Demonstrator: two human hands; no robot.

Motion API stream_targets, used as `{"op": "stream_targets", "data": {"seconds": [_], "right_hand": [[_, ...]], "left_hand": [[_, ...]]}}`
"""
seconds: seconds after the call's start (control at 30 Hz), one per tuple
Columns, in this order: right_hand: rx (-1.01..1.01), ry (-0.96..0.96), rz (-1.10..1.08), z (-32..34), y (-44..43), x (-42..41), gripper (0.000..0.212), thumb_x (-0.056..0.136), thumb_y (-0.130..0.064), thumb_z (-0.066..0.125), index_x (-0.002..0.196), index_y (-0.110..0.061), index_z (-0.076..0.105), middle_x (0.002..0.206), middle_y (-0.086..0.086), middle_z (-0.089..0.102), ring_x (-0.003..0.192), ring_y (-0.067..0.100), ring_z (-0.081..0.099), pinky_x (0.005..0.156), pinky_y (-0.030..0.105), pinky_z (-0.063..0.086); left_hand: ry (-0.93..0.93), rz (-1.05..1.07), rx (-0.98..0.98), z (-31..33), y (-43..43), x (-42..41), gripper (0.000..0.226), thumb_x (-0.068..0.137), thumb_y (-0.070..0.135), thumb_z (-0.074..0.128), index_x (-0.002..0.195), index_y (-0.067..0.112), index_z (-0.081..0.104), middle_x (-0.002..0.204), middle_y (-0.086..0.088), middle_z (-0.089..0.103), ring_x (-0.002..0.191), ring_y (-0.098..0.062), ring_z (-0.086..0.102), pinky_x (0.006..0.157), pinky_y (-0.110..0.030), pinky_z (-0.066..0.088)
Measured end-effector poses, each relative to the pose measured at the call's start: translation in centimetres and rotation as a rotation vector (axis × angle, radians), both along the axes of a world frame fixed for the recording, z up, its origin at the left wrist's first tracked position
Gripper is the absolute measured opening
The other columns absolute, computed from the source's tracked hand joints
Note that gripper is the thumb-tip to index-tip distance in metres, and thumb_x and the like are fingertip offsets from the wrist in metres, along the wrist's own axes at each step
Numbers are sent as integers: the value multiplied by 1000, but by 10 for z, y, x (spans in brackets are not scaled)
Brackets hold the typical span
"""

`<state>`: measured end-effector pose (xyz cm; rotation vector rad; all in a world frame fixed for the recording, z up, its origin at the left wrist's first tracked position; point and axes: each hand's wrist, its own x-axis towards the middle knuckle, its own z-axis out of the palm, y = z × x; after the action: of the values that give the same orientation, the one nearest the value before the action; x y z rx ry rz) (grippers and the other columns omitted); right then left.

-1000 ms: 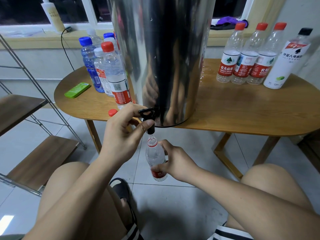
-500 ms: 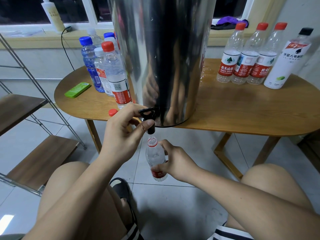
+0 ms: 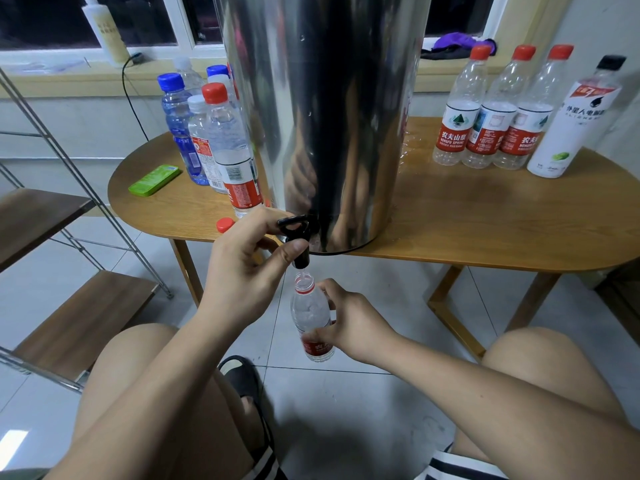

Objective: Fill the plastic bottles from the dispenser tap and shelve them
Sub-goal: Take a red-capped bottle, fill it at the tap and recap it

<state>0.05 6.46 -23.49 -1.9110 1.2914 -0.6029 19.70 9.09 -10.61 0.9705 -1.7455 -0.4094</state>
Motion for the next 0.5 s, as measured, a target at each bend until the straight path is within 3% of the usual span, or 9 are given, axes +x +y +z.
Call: {"op": "stream_targets", "data": {"seconds": [0.5], "right_hand": [[-15, 9, -2, 1, 1, 0, 69, 71, -50, 91, 126, -42, 50, 122, -17, 70, 113, 13, 67, 92, 45, 61]], "left_hand": [[-2, 11, -4, 0, 0, 0, 13, 101, 10, 76, 112, 8, 72, 101, -3, 74, 89, -24, 78, 76, -50, 58]]}}
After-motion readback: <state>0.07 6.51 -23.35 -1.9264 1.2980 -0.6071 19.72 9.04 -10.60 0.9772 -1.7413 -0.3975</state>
